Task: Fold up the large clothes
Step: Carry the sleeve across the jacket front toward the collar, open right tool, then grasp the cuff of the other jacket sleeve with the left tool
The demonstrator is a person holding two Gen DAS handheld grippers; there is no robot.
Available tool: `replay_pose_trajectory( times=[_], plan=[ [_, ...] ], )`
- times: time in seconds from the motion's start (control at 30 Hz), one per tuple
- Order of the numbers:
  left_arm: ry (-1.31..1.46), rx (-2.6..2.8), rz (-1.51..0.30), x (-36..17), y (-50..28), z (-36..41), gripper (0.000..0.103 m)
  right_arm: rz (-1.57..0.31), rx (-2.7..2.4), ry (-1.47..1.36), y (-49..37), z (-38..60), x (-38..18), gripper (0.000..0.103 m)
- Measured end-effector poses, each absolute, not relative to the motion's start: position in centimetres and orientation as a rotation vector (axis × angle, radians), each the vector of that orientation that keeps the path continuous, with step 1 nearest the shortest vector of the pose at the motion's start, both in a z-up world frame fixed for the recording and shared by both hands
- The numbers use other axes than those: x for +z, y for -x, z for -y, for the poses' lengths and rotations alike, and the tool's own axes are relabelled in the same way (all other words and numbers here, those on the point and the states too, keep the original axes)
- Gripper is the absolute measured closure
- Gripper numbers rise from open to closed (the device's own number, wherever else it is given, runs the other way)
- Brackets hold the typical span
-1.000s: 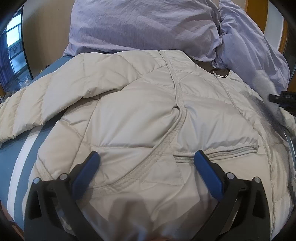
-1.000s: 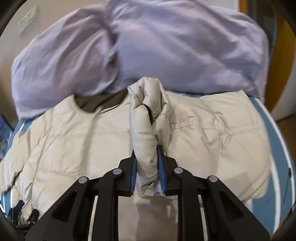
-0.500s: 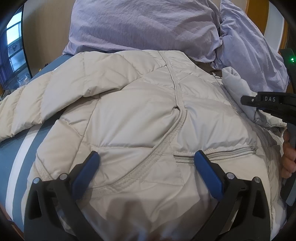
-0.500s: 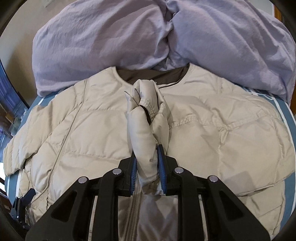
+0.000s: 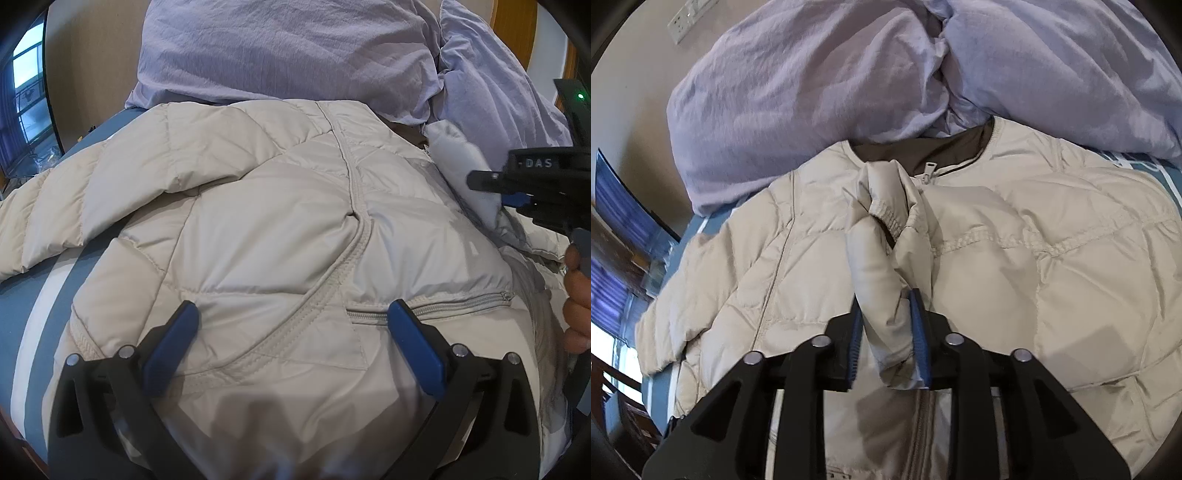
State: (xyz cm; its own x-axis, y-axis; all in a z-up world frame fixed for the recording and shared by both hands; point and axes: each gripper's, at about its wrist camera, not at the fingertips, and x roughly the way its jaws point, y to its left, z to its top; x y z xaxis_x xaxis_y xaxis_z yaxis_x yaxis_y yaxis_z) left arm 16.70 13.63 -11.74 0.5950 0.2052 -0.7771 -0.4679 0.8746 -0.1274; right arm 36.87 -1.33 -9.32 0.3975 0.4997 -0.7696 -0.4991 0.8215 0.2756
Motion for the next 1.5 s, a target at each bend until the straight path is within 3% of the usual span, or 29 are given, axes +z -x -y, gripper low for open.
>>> replay_pose_trajectory(
  times=[0.03,0.1,0.37,0.53,0.63,0.83,1.2,1.5],
  plan=[
    [0.337,0.399,-0.849,-11.7,-16.7,-13.6,0.002,-0.975,0.632,-0.001,-36.9,1.3,-9.3,0.056],
    [0.337,0.399,-0.849,-11.7,-16.7,-13.6,0.002,-0.995,0.66,0.023,-36.4,0.8,-9.3,0.051],
    [0.339,0.398,-0.847,-11.8,-16.7,-13.7,0.002,-0.812,0.539,0.084,-36.2,2.3,-6.4,0.044],
    [0.342,0.396,-0.846,-11.7,-16.7,-13.7,0.002,-0.877,0.445,0.097,-38.1,3.0,-9.5,0.043],
    [0.344,0.395,-0.845,-11.7,-16.6,-13.7,0.002,-0.882,0.445,0.113,-38.1,2.3,-10.4,0.034],
    [0.347,0.394,-0.843,-11.8,-16.6,-13.7,0.002,-0.877,0.437,0.13,-37.8,1.8,-11.7,0.027],
    [0.47,0.367,-0.791,-10.2,-14.8,-15.4,0.002,-0.82,0.434,0.127,-37.4,1.8,-12.6,0.024],
    [0.423,0.584,-0.744,-5.9,-9.7,-21.6,0.002,-0.823,0.45,0.096,-37.5,2.1,-12.5,0.023]
  ],
)
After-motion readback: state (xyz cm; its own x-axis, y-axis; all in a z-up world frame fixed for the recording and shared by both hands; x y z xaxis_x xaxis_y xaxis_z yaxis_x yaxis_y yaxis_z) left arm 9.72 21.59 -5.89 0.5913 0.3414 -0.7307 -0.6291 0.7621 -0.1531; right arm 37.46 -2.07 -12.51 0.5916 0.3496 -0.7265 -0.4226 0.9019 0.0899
